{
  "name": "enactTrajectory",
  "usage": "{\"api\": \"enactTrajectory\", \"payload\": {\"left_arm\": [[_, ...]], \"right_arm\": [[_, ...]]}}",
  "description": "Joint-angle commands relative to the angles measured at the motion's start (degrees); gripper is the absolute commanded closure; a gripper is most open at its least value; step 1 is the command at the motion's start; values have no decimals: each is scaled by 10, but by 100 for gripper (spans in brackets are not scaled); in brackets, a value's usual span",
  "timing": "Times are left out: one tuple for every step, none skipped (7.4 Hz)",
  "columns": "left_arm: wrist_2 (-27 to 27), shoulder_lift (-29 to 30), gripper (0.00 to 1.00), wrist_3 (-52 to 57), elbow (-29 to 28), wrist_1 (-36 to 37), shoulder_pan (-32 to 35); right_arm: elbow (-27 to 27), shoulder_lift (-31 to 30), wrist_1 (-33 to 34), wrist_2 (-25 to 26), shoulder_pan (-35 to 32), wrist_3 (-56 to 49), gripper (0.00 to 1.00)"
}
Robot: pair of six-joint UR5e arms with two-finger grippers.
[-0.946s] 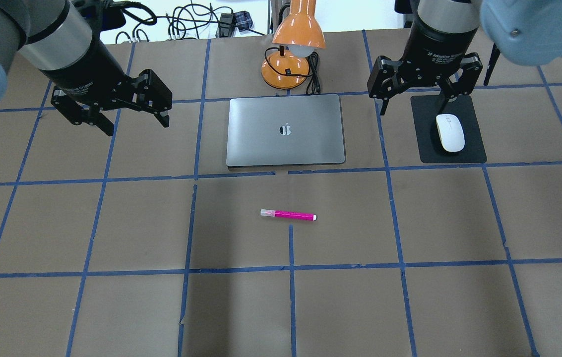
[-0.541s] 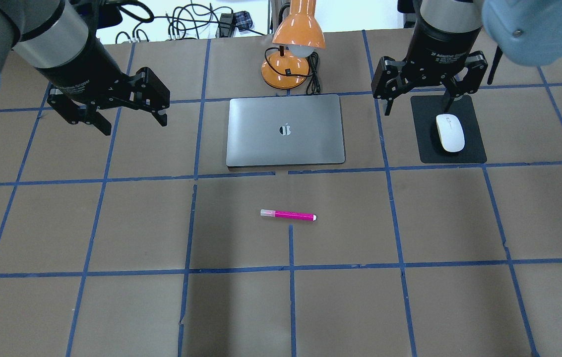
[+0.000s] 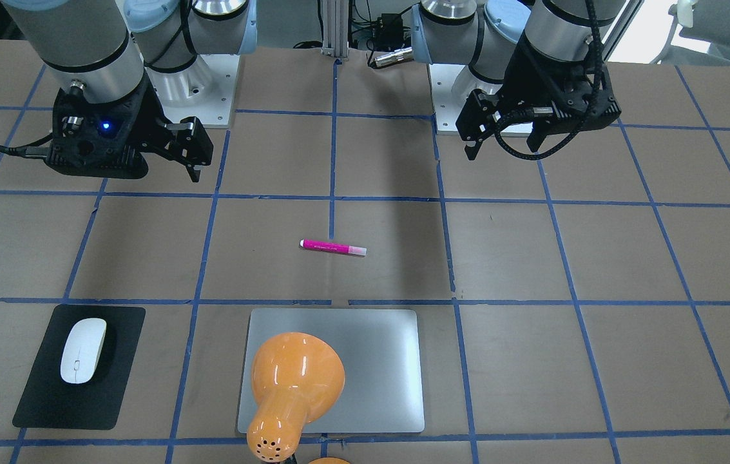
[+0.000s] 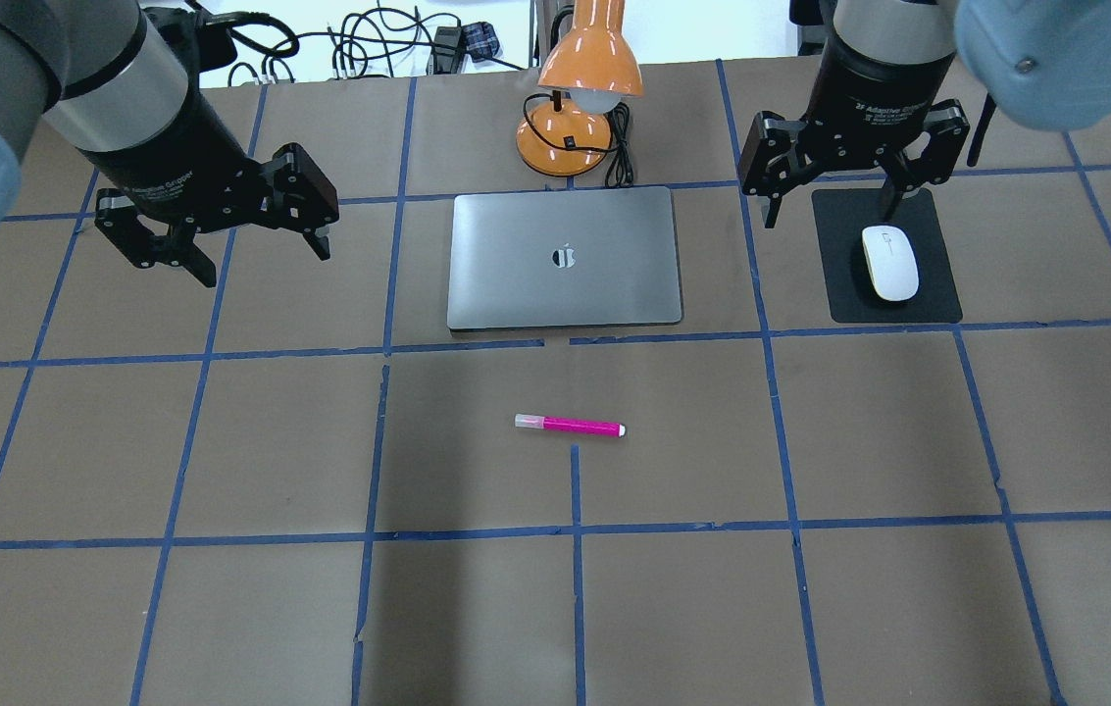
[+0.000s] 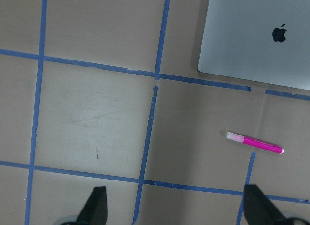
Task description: Place pen and mouse around notebook
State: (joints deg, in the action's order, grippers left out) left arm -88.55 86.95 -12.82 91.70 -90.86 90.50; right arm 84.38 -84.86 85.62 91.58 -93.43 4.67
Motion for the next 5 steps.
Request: {"api": "enactTrajectory", "payload": {"left_arm": [[-4, 9, 0, -6, -6, 4, 1], [-3, 9, 0, -6, -6, 4, 0], [-2, 10, 0, -6, -6, 4, 0], [-3, 8, 0, -6, -6, 4, 0], [-3, 8, 0, -6, -6, 4, -1]], "right_arm": [[0, 0, 1, -2, -1, 2, 0], [0, 0, 1, -6, 0, 2, 0], [0, 0, 2, -7, 0, 1, 0], [1, 0, 2, -7, 0, 1, 0], [1, 0, 0, -7, 0, -1, 0]]}}
